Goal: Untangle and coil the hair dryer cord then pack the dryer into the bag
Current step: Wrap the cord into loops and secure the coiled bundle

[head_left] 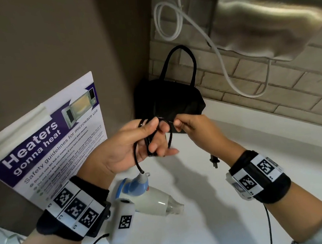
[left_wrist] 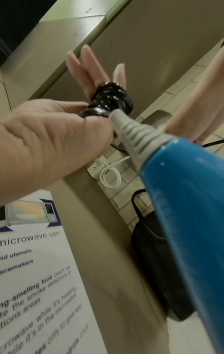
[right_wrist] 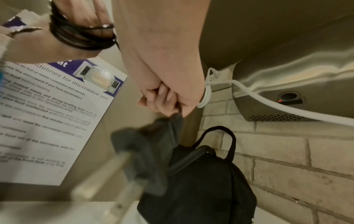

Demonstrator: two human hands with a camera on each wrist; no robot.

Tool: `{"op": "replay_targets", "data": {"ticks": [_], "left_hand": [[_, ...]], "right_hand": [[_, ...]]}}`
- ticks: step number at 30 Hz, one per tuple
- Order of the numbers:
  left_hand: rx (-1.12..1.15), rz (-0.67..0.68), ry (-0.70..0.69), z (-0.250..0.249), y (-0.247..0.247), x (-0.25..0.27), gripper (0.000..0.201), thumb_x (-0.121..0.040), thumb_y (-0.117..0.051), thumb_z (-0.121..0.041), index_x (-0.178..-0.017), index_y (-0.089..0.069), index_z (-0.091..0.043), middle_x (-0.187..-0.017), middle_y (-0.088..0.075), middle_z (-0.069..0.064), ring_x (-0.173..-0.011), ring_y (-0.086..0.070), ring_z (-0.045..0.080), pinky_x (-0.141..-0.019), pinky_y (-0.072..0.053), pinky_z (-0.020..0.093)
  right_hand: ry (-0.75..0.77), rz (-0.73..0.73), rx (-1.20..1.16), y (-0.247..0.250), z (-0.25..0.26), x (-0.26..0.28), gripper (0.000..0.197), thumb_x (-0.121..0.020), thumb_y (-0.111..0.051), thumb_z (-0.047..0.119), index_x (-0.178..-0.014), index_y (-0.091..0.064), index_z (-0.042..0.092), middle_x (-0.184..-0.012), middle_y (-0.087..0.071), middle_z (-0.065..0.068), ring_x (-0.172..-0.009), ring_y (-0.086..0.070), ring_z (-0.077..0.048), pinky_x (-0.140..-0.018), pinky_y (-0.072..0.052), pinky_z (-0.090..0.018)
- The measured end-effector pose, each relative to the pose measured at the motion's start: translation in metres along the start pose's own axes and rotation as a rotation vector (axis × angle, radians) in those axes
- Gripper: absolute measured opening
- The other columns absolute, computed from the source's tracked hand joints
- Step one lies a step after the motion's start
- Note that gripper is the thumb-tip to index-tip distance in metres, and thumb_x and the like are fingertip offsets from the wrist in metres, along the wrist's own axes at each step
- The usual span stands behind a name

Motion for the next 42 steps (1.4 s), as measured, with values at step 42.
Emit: {"op": "replay_targets", "data": {"ticks": [42], "left_hand": [[-0.043,-0.266,0.033,0.008,0.003,-0.021,0.049,-0.089,-0.056,-0.039,-0.045,-0.043,-0.020,-0.024,-0.028,-0.010,-0.022,-0.027,0.001,-0.043,-0.041,0.017]], "right_hand": [[-0.120,0.294,-0.822,0.008,0.054,0.036,0.050,-0.095,-0.032,0.046,-0.121,-0.058,0.013,-0.096,-0.064,0.001,-0.077,-0.057,-0.008,-0.070,-0.042,-0.024]]}}
Point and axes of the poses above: each hand's wrist, its own x-axis away from the middle knuckle, its own y-axis out of the back of the hand, z = x × y, the point moved 8 cm from there along -x, towards the middle knuckle
